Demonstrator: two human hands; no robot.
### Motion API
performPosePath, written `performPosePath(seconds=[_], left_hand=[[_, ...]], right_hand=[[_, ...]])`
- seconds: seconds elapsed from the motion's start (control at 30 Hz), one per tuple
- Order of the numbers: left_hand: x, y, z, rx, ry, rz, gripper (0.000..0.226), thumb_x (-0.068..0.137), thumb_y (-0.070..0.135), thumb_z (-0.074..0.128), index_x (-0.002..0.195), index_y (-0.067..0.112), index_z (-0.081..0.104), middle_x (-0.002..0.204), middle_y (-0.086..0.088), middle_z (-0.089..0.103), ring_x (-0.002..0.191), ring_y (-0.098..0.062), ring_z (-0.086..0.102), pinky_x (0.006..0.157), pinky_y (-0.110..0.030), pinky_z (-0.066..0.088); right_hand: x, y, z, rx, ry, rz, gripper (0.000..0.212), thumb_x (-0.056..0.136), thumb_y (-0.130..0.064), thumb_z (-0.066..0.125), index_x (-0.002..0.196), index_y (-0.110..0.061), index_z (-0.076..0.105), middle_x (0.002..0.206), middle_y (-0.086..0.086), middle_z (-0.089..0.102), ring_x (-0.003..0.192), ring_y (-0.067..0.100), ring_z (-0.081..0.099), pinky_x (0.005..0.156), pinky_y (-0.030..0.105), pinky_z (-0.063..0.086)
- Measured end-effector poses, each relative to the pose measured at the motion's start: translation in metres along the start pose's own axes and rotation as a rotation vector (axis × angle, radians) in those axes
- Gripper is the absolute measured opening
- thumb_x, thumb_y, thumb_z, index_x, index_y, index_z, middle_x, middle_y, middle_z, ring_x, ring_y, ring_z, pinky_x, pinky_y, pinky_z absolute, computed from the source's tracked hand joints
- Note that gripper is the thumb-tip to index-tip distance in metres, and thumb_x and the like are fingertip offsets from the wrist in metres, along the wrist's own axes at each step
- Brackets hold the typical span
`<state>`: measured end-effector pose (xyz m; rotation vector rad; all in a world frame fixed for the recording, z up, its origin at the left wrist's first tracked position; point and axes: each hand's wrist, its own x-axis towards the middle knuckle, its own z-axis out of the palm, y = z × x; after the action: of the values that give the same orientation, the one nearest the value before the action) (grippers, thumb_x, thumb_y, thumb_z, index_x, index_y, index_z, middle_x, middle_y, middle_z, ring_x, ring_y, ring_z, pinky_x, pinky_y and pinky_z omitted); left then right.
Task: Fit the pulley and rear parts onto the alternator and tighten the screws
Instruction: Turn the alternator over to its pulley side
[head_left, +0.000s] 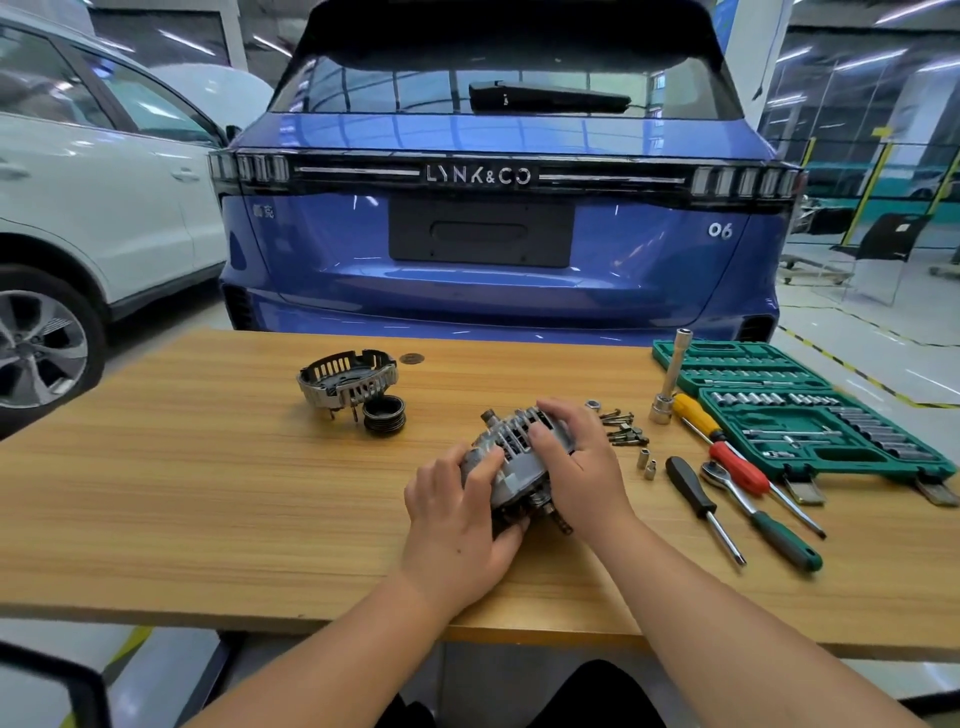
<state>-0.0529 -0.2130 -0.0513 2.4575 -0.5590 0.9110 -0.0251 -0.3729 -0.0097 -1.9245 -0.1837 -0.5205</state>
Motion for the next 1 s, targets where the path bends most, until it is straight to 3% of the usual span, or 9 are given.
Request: performPosePath(seconds=[0.1,0.17,0.3,0.47,0.6,0.7,0.77,0.83,1.0], left_hand=[[0.000,0.007,0.000,0.061,-0.009,-0.038,0.091,0.063,0.041,0.087,0.135,0.022,0.035,0.128,-0.012,0.035,0.104,-0.032,0.038,0.079,-0.058,0.048],[-0.002,0.015,0.000,0.094,-0.013,-0.058,0.093,0.062,0.041,0.087,0.137,0.021,0.036,0.129,-0.013,0.035,0.105,-0.032,0.036,0.079,-0.060,0.049],[-0.011,0.033,-0.001,0.200,-0.098,-0.085,0.097,0.062,0.048,0.082,0.140,0.016,0.035,0.130,-0.017,0.034,0.109,-0.036,0.035,0.081,-0.060,0.050],[-0.013,0.056,-0.006,0.069,-0.347,-0.160,0.088,0.083,0.054,0.054,0.144,0.043,-0.009,0.147,-0.005,0.000,0.130,-0.033,0.008,0.106,-0.058,0.021],[-0.019,0.061,-0.023,-0.128,-0.294,-0.006,0.069,0.085,0.058,0.052,0.146,0.036,0.028,0.146,0.004,0.024,0.128,-0.023,0.026,0.109,-0.046,0.032],[-0.014,0.043,-0.035,-0.429,-0.104,-0.048,0.039,0.084,0.049,0.059,0.117,0.028,0.059,0.117,0.017,0.052,0.111,-0.007,0.048,0.097,-0.039,0.043],[-0.001,0.023,-0.038,-0.467,-0.006,-0.187,0.024,0.086,0.048,0.058,0.106,0.034,0.056,0.107,0.026,0.050,0.105,-0.002,0.051,0.094,-0.032,0.045],[0.021,0.000,-0.039,-0.445,-0.015,-0.392,0.025,0.091,0.047,0.059,0.113,0.036,0.050,0.112,0.027,0.048,0.110,-0.001,0.049,0.099,-0.032,0.046],[0.083,-0.037,-0.039,-0.548,-0.322,-0.631,0.063,0.092,0.069,0.046,0.138,0.028,0.050,0.133,0.009,0.058,0.114,-0.011,0.054,0.095,-0.038,0.047]], right_hand=[[0.005,-0.006,-0.005,0.064,-0.048,0.087,0.026,0.093,-0.041,0.057,0.118,-0.039,0.059,0.124,-0.006,0.056,0.113,0.009,0.057,0.094,0.040,0.053],[0.008,-0.013,-0.001,0.006,-0.015,0.132,0.024,0.095,-0.040,0.059,0.118,-0.038,0.059,0.125,-0.004,0.056,0.110,0.011,0.056,0.085,0.036,0.054],[0.015,-0.032,0.014,-0.239,0.012,0.241,0.049,0.082,-0.055,0.067,0.125,-0.036,0.054,0.128,-0.005,0.049,0.117,0.019,0.048,0.093,0.043,0.050],[0.024,-0.027,-0.003,-0.111,-0.089,0.323,0.068,0.082,-0.034,0.070,0.142,-0.026,0.040,0.124,0.001,0.055,0.103,0.019,0.061,0.078,0.039,0.058],[0.029,-0.018,-0.022,-0.085,-0.266,0.261,0.060,0.080,-0.025,0.070,0.134,-0.033,0.046,0.119,0.000,0.058,0.095,0.015,0.064,0.072,0.031,0.057],[0.035,-0.018,-0.027,-0.078,-0.373,0.236,0.062,0.070,-0.030,0.068,0.129,-0.038,0.050,0.119,0.000,0.060,0.095,0.018,0.068,0.074,0.036,0.061],[0.044,-0.019,-0.032,-0.049,-0.477,0.268,0.066,0.068,-0.031,0.069,0.131,-0.044,0.052,0.119,0.001,0.062,0.089,0.020,0.073,0.070,0.034,0.061],[0.054,-0.023,-0.039,-0.022,-0.598,0.332,0.064,0.074,-0.028,0.071,0.131,-0.052,0.054,0.118,0.001,0.066,0.089,0.021,0.075,0.071,0.033,0.061],[0.070,-0.035,-0.050,-0.081,-0.757,0.445,0.059,0.086,-0.022,0.073,0.126,-0.061,0.056,0.120,0.000,0.069,0.094,0.020,0.075,0.081,0.036,0.061]])
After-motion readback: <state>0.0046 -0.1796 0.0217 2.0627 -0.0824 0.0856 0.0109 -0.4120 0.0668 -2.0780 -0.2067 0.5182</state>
